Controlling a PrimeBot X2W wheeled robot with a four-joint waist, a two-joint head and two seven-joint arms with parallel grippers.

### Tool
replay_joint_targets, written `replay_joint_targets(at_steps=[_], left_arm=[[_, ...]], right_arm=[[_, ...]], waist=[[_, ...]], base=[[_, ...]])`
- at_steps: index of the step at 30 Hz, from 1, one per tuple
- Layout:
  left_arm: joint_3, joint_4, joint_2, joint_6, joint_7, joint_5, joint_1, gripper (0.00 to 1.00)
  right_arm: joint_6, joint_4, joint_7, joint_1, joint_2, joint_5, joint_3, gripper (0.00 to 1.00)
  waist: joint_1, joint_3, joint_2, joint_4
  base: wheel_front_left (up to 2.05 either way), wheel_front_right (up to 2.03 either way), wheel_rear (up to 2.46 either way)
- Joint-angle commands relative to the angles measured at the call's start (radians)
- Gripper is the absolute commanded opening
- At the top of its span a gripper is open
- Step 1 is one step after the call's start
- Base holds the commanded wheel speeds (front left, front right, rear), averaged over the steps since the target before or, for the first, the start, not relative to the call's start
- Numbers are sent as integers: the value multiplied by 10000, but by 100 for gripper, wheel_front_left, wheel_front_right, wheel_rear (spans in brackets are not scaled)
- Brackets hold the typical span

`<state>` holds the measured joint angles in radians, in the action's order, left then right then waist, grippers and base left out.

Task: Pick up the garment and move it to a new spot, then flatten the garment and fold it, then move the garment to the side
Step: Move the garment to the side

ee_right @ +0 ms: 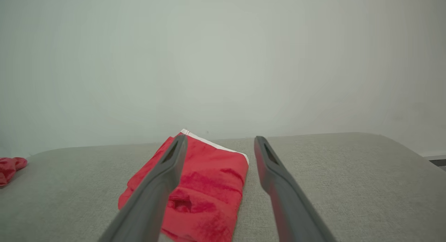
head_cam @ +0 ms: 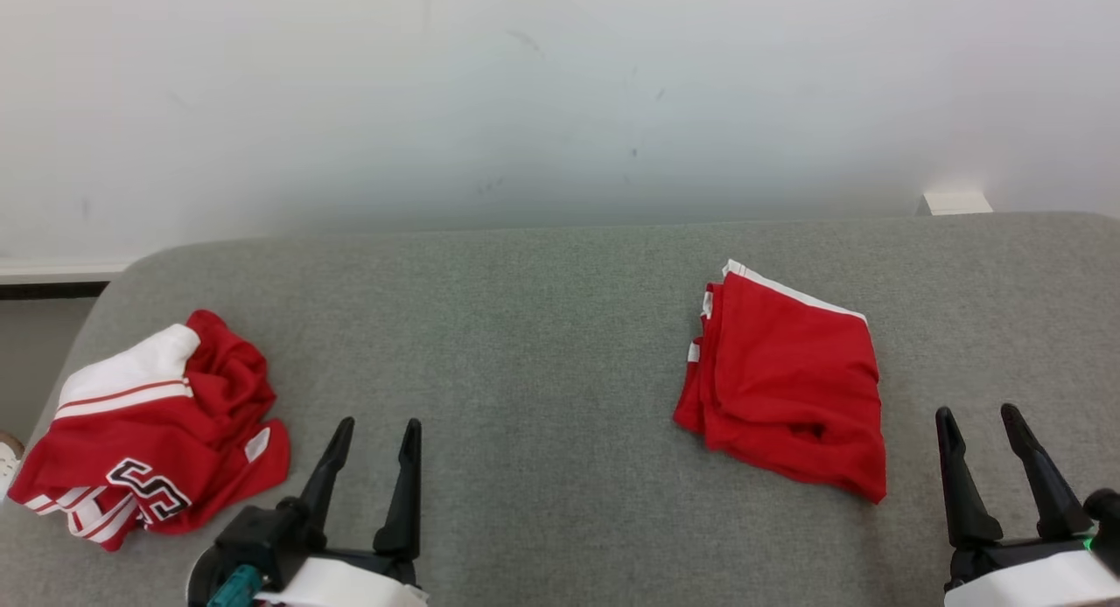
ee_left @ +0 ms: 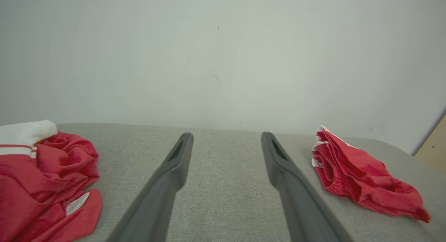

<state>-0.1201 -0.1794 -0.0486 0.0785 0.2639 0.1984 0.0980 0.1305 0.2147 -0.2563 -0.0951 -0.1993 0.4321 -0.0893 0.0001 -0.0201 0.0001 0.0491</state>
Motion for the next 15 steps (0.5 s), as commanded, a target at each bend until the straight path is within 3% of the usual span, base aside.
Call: replay_joint_targets(at_steps=[1, 15], left_arm=[[6, 56, -38, -10, 4, 18, 6, 100], [-181, 128, -38, -13, 4, 254, 563, 100]], right_arm=[[3, 145, 56, -261, -152, 102, -50, 100], [-3, 3435, 2402, -3283, -962, 1778, -490, 100]], waist=[[-1, -76, -1, -70], [-1, -930, -1, -1090]], base=[[0, 0, 0], [0, 0, 0]])
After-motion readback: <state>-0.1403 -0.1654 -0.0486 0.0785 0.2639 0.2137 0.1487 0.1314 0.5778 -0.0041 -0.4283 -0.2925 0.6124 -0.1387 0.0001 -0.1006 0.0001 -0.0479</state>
